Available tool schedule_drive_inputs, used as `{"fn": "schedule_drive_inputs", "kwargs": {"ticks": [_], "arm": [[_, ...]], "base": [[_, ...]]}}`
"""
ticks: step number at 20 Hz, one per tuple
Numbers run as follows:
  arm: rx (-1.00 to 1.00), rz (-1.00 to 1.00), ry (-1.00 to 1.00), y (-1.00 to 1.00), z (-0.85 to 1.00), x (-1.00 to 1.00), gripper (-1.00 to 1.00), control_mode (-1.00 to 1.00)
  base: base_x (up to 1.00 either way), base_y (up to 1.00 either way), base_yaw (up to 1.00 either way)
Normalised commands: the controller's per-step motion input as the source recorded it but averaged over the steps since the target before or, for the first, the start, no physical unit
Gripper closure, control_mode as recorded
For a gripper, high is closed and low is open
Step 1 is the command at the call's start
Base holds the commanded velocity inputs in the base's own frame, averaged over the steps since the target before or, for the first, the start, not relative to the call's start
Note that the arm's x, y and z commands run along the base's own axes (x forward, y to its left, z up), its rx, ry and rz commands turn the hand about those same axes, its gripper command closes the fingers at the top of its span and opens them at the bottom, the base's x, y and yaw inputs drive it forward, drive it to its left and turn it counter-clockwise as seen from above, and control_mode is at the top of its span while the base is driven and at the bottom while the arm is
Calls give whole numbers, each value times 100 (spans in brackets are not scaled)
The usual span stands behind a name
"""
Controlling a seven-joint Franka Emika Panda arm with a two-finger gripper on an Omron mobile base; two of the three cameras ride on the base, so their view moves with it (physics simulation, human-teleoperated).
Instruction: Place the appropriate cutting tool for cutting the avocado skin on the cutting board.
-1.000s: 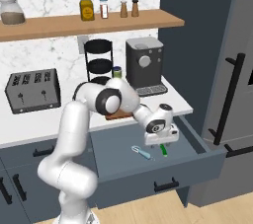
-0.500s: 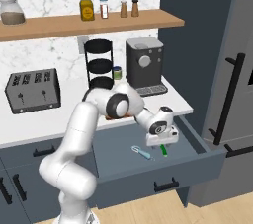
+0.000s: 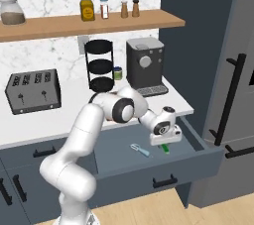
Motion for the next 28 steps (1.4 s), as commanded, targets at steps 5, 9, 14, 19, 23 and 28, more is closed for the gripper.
{"fn": "schedule_drive_inputs", "kwargs": {"ticks": [5,9,14,19,23,28], "arm": [[0,0,-2,-10,-36,-23,100,-100],[0,0,-5,-31,-8,-72,100,-100],[0,1,-3,-5,28,-70,100,-100],[0,7,-8,0,100,-76,100,-100],[0,2,-1,8,100,-72,100,-100],[0,0,-2,21,100,-36,100,-100]], "base": [[0,0,0],[0,0,0],[0,0,0],[0,0,0],[0,0,0],[0,0,0]]}}
